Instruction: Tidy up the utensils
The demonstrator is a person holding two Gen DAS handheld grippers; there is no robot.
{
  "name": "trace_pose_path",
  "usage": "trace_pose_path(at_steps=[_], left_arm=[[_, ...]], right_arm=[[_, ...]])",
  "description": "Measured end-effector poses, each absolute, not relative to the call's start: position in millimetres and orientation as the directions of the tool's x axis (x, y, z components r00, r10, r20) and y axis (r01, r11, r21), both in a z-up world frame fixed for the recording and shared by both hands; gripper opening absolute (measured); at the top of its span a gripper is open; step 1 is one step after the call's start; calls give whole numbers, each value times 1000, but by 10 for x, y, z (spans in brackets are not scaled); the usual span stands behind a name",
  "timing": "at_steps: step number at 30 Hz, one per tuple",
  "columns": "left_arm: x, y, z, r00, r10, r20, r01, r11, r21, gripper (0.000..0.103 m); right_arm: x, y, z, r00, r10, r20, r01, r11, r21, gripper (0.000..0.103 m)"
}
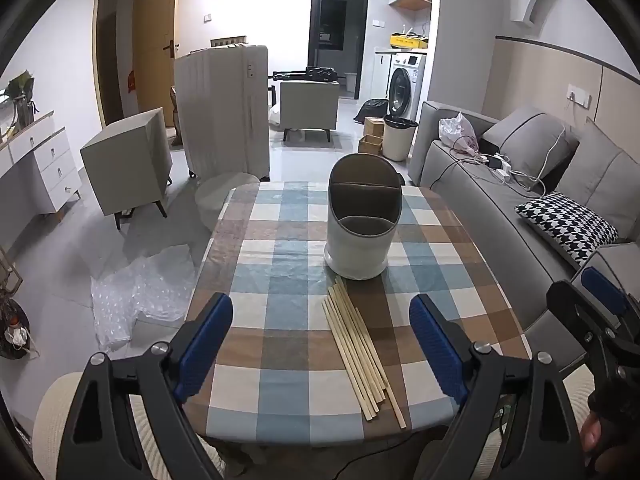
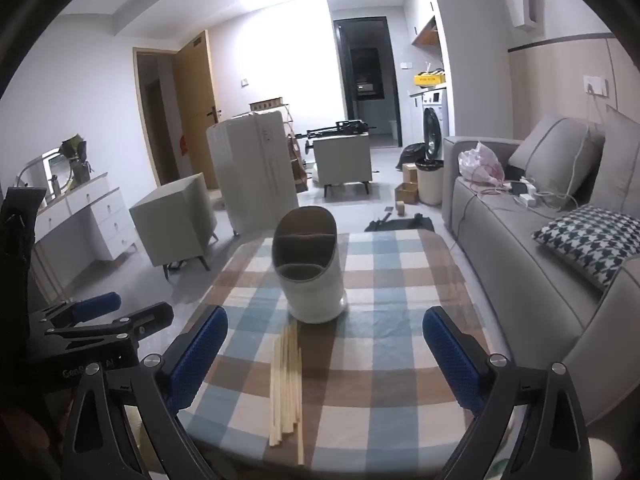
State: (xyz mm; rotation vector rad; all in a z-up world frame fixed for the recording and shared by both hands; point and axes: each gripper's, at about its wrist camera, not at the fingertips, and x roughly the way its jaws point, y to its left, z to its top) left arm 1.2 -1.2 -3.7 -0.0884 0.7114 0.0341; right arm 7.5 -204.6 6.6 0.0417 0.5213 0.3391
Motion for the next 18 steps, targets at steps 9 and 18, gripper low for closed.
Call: trace_pose_path(at_steps=[9, 18], left_arm=[[19, 54, -25, 760, 15, -650, -77, 995, -68, 87], [19, 58, -25, 757, 9, -653, -71, 995, -68, 87]], right_arm=[[83, -2057, 58, 813, 327, -482, -301, 944, 133, 99], [59, -2073, 62, 816, 323, -480, -296, 946, 133, 99]])
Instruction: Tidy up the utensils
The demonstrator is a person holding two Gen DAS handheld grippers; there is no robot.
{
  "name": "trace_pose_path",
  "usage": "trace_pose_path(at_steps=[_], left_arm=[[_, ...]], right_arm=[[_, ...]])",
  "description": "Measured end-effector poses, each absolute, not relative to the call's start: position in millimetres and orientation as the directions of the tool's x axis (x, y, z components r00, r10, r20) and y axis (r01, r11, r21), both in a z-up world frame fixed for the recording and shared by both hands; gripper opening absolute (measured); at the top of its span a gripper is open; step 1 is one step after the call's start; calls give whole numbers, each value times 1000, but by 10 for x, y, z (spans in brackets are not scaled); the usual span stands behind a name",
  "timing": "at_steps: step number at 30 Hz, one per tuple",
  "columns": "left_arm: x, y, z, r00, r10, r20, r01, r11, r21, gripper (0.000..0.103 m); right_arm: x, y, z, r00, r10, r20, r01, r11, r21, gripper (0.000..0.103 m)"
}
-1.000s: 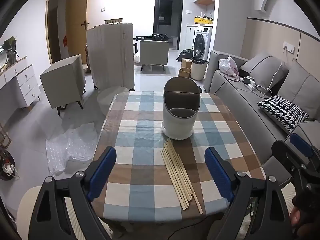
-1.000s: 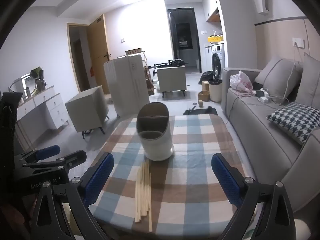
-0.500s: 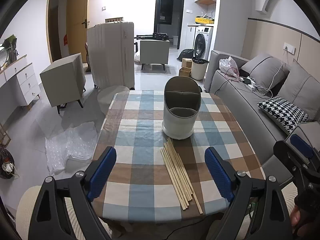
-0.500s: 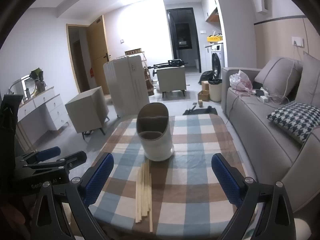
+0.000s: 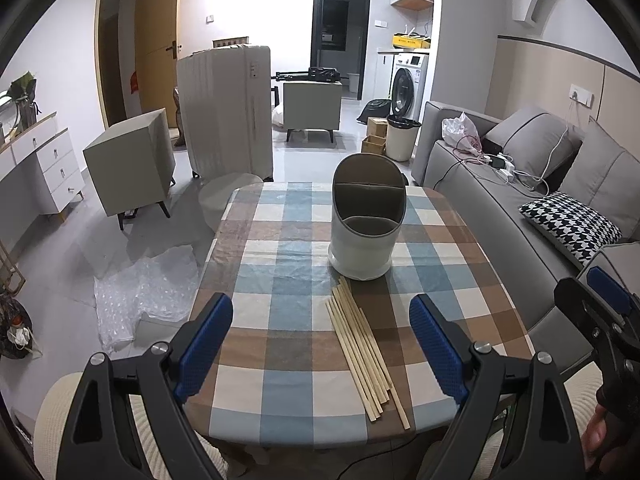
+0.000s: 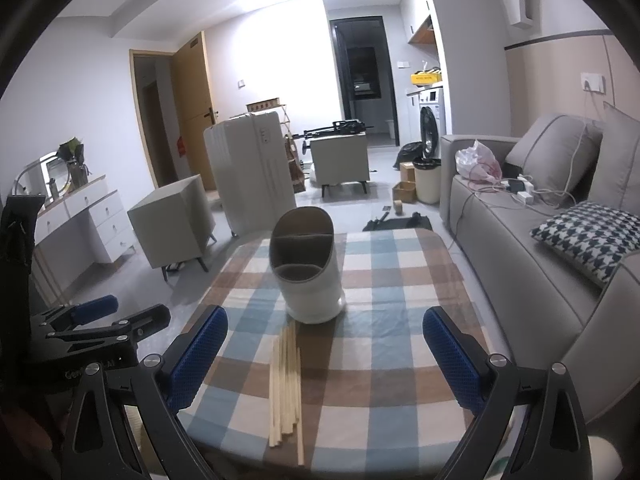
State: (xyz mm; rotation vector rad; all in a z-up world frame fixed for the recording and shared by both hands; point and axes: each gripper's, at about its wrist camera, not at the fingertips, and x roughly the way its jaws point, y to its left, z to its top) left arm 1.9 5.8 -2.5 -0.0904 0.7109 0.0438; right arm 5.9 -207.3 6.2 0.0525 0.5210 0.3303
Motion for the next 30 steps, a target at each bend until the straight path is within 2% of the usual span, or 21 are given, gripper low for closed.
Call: trace_pose_path(at_steps=[30], left_arm=[[26, 20, -32, 753, -9, -658, -57, 995, -79, 87]], right_arm=[[85, -2072, 3, 799, 320, -510, -291, 947, 138, 99]])
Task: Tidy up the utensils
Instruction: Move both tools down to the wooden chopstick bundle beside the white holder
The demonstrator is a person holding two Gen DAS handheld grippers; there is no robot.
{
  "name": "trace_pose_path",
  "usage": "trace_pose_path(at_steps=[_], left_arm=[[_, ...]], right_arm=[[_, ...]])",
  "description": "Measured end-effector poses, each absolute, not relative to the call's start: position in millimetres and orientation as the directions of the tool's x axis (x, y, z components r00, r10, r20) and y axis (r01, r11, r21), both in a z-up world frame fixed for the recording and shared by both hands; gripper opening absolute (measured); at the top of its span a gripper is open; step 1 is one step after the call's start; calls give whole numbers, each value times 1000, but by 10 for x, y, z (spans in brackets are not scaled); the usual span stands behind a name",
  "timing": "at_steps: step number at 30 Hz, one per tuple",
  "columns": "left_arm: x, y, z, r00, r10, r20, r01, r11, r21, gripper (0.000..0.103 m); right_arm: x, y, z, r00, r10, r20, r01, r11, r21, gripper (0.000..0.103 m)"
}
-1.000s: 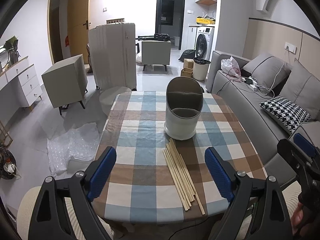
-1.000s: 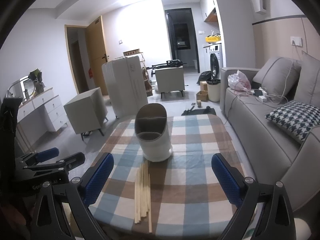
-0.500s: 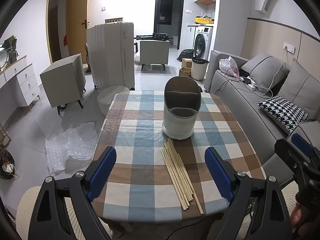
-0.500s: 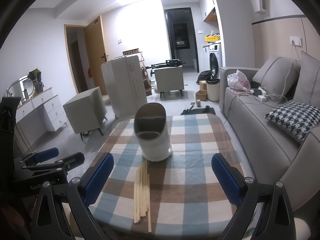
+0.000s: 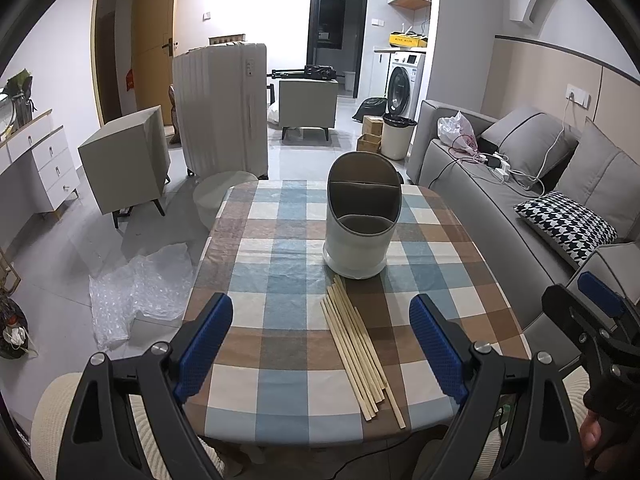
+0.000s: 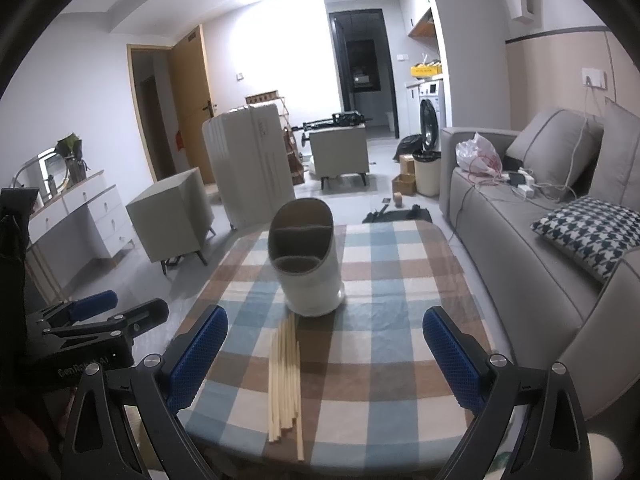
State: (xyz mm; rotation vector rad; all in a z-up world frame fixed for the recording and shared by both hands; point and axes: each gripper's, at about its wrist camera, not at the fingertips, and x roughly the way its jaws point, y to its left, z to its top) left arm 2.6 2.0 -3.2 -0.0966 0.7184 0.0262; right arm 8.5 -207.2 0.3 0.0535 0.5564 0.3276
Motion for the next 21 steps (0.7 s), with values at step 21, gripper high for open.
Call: trace_pose_path(at_steps=[21], left_arm=[[760, 541, -458, 634, -35, -773, -188, 962, -197, 87]], right_arm=[[733, -1805, -305, 654, 363, -664, -356, 922, 153, 75]])
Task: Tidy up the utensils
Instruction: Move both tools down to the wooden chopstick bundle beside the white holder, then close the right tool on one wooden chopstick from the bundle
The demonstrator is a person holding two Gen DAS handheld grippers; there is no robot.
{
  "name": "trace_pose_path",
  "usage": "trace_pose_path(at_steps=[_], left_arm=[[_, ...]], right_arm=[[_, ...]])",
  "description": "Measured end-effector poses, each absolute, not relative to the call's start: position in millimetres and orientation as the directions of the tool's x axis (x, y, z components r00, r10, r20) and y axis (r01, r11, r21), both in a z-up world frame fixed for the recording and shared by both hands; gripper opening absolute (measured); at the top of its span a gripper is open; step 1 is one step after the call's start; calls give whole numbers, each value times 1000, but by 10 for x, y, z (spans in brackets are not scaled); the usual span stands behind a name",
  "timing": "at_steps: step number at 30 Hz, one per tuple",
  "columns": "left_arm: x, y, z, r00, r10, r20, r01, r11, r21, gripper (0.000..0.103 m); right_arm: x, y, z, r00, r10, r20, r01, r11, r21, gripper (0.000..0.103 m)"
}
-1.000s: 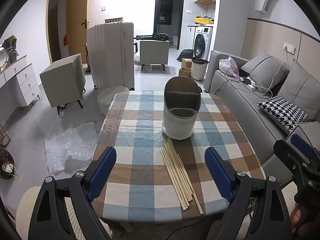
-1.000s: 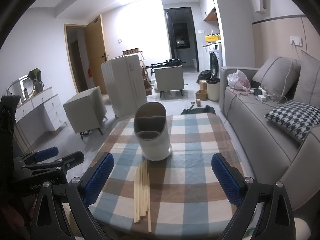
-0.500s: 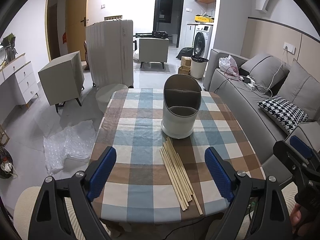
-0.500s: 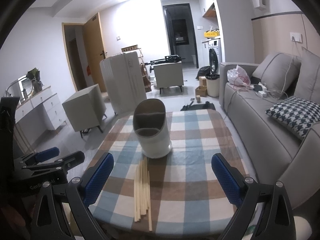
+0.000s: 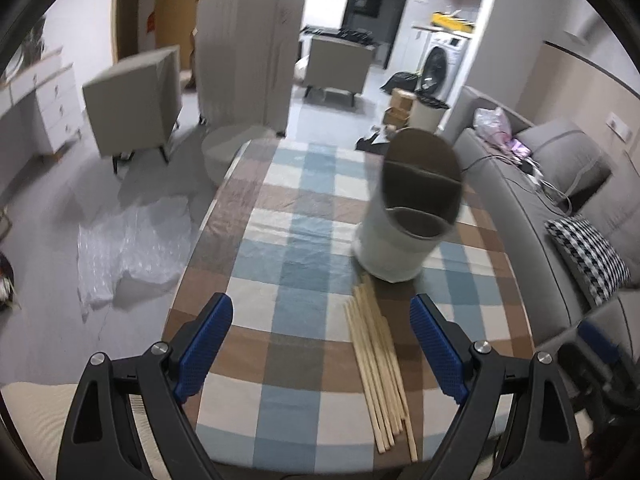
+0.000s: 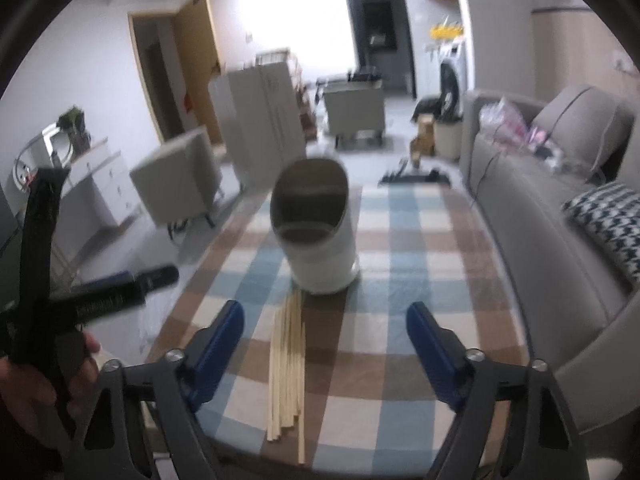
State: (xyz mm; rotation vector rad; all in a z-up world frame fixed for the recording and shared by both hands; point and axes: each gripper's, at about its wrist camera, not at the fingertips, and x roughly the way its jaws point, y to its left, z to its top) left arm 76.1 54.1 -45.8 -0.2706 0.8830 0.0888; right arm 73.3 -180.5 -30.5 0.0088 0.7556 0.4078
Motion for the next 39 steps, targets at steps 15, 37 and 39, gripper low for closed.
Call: trace_pose_path(at_steps=[15, 37, 39], left_arm=[[1277, 951, -982, 455, -118, -883, -336, 895, -293, 87], [1344, 1254, -1069, 426, -185, -885, -403, 838, -369, 87], [1348, 1260, -1095, 419, -187, -889, -410, 834, -369, 87]], right_arm=[[1742, -1133, -1550, 271, 292, -917, -411, 897, 164, 38], [1805, -710, -1810, 236, 112, -965, -500, 866, -22, 18], [1799, -694, -1794, 247, 120, -962, -504, 863, -22, 9]])
